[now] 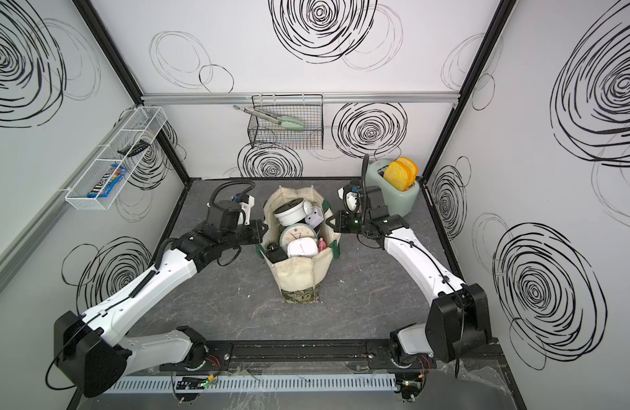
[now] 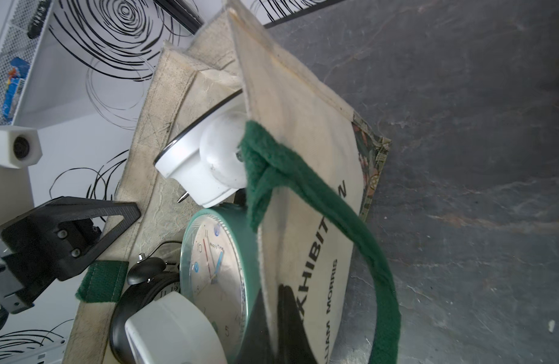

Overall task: Put the alarm clock into the canvas bag
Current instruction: Place the canvas bag at the center of the board, then reset both arms

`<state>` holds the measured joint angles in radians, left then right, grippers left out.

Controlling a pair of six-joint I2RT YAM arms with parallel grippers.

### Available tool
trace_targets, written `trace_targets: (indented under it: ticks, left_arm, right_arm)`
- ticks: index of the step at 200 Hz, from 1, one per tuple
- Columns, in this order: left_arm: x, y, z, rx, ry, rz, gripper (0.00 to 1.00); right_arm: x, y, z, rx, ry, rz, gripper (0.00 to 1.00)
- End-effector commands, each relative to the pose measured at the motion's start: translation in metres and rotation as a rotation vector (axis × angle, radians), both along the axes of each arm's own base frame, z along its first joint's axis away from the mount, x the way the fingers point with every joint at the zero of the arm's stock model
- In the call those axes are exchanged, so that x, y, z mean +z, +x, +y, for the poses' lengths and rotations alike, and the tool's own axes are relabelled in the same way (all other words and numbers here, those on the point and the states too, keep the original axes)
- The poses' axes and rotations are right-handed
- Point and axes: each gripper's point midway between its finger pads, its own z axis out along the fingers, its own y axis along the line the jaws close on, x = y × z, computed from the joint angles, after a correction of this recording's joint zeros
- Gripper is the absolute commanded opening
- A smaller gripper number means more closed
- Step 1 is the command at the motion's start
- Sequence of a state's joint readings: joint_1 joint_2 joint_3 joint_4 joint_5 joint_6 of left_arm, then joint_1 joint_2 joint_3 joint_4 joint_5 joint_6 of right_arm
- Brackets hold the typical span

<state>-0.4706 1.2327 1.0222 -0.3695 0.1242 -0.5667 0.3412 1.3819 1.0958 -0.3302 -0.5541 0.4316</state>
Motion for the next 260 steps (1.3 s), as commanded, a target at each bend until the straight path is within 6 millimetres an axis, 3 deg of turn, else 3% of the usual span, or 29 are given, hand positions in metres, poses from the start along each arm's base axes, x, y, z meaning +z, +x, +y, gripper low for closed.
trace_targets:
  ticks: [1,21,28,41,55,61,68,93,115,138,164,183,201,217,231,260]
  left_arm:
    - [0.068,0.016,-0.018,-0.028,-0.177,-0.221,0.00]
    - [0.060,0.015,-0.014,-0.008,-0.181,-0.208,0.02]
    - [0.060,0.015,-0.011,-0.004,-0.187,-0.204,0.17]
    - [0.068,0.017,-0.006,-0.003,-0.207,-0.211,0.44]
    - [0.090,0.018,0.001,-0.002,-0.212,-0.258,0.77]
    - [0.100,0.018,0.006,0.006,-0.209,-0.281,0.99]
    - [0.111,0.019,0.013,0.021,-0.209,-0.303,0.96]
    - [0.150,0.019,0.052,0.109,-0.236,-0.361,0.96]
    - [0.150,0.021,0.112,0.301,-0.133,-0.337,0.96]
    - [0.117,0.016,0.172,0.522,0.116,-0.303,0.96]
    - [0.058,0.010,0.218,0.672,0.382,-0.345,0.96]
    - [0.007,0.013,0.227,0.643,0.511,-0.351,0.96]
    - [-0.027,0.018,0.229,0.625,0.492,-0.387,0.96]
    - [-0.041,0.018,0.231,0.645,0.482,-0.493,0.96]
    - [-0.038,0.020,0.229,0.655,0.469,-0.606,0.96]
    - [-0.060,0.030,0.239,0.686,0.423,-0.642,0.96]
  right_arm:
    - [0.073,0.009,0.009,0.047,0.134,-0.257,0.00]
    - [0.066,0.012,0.007,0.037,0.134,-0.246,0.00]
    - [0.066,0.012,0.007,0.034,0.139,-0.243,0.05]
    - [0.070,0.014,0.004,0.023,0.147,-0.254,0.36]
    - [0.085,0.013,0.000,0.017,0.160,-0.299,0.59]
    - [0.091,0.014,-0.003,0.005,0.157,-0.316,0.76]
    - [0.098,0.016,-0.007,-0.014,0.147,-0.334,0.99]
    - [0.123,0.021,-0.034,-0.119,0.127,-0.375,0.97]
    - [0.127,0.029,-0.082,-0.269,0.082,-0.367,0.97]
    - [0.109,0.030,-0.149,-0.509,-0.031,-0.376,0.97]
    - [0.073,0.020,-0.200,-0.672,-0.113,-0.415,0.97]
    - [0.039,0.017,-0.214,-0.712,-0.137,-0.424,0.97]
    - [0.013,0.014,-0.223,-0.739,-0.198,-0.432,0.97]
    - [-0.006,0.012,-0.231,-0.761,-0.248,-0.440,0.97]
    - [-0.019,0.009,-0.234,-0.756,-0.301,-0.481,0.97]
    - [-0.042,-0.001,-0.252,-0.830,-0.399,-0.592,0.97]
